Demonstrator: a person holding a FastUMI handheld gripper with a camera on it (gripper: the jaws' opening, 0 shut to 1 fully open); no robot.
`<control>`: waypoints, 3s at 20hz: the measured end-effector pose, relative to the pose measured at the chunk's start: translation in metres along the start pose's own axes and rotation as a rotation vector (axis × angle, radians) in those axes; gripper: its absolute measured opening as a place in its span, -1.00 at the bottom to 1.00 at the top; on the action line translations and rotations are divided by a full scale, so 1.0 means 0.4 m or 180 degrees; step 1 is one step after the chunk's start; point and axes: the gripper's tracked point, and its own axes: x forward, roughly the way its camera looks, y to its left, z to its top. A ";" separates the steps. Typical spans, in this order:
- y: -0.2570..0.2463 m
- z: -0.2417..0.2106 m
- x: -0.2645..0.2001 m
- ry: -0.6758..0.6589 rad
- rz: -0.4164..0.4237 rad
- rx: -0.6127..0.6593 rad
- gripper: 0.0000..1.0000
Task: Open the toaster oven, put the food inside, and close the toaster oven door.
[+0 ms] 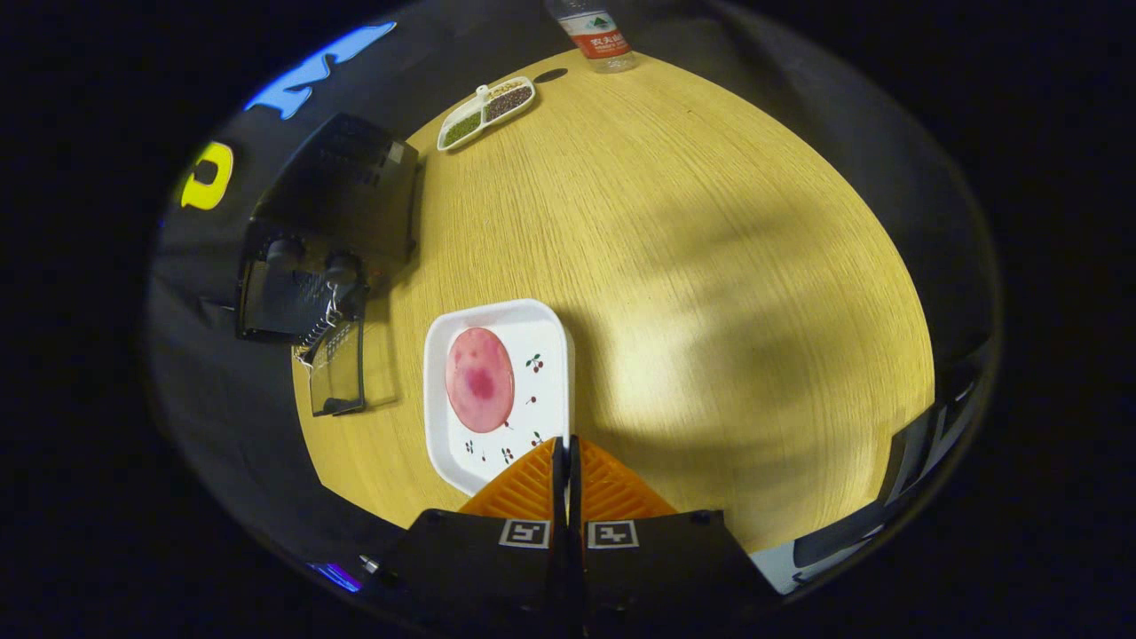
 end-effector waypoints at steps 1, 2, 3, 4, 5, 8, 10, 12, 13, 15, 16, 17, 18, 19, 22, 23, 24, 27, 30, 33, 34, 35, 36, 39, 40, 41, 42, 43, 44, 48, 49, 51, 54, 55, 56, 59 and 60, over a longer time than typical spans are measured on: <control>-0.001 0.000 -0.014 -0.0056 0.0026 0.0069 -0.97; -0.001 -0.009 -0.027 -0.0107 0.0063 0.0150 -0.97; 0.004 -0.017 -0.039 -0.0151 0.0118 0.0257 -0.97; 0.012 -0.026 -0.045 -0.0191 0.0190 0.0376 -0.97; 0.017 -0.034 -0.052 -0.0240 0.0253 0.0495 -0.97; 0.038 -0.085 -0.075 -0.0346 0.0371 0.0796 -0.97; 0.052 -0.115 -0.098 -0.0440 0.0400 0.0890 -0.97; 0.081 -0.151 -0.125 -0.0540 0.0462 0.0950 -0.97; 0.099 -0.167 -0.139 -0.0583 0.0508 0.0978 -0.97; 0.150 -0.211 -0.164 -0.0654 0.0602 0.1018 -0.97; 0.179 -0.234 -0.172 -0.0682 0.0650 0.1027 -0.97; 0.208 -0.253 -0.178 -0.0699 0.0706 0.1033 -0.97; 0.240 -0.277 -0.183 -0.0706 0.0755 0.1040 -0.97; 0.271 -0.293 -0.184 -0.0702 0.0804 0.1041 -0.97; 0.367 -0.352 -0.182 -0.0644 0.0860 0.0921 -0.97; 0.394 -0.365 -0.180 -0.0598 0.0869 0.0851 -0.97; 0.418 -0.367 -0.183 -0.0579 0.0873 0.0777 -0.97; 0.494 -0.355 -0.187 -0.0588 0.0931 0.0588 -0.97; 0.569 -0.332 -0.170 -0.0589 0.1018 0.0545 -0.97; 0.619 -0.302 -0.113 -0.0500 0.0930 0.0551 -0.97; 0.641 -0.290 -0.098 -0.0489 0.0917 0.0542 -0.97; 0.663 -0.274 -0.080 -0.0491 0.0919 0.0527 -0.97; 0.685 -0.257 -0.062 -0.0489 0.0929 0.0530 -0.97; 0.751 -0.199 0.000 -0.0471 0.0972 0.0671 -0.97; 0.768 -0.185 0.022 -0.0457 0.0972 0.0717 -0.97; 0.778 -0.169 0.045 -0.0451 0.0953 0.0732 -0.97; 0.784 -0.153 0.061 -0.0456 0.0921 0.0752 -0.97; 0.789 -0.136 0.082 -0.0457 0.0896 0.0792 -0.97; 0.795 -0.120 0.102 -0.0467 0.0890 0.0844 -0.97; 0.816 -0.032 0.159 -0.0594 0.0946 0.1086 -0.97; 0.824 -0.012 0.172 -0.0631 0.0968 0.1157 -0.97; 0.836 0.023 0.192 -0.0697 0.0997 0.1288 -0.97; 0.857 0.069 0.223 -0.0863 0.1027 0.1411 -0.97; 0.862 0.086 0.235 -0.0930 0.1032 0.1455 -0.97; 0.865 0.089 0.247 -0.0983 0.1018 0.1508 -0.97; 0.865 0.124 0.265 -0.1149 0.0963 0.1672 -0.97; 0.872 0.131 0.273 -0.1197 0.0986 0.1686 -0.97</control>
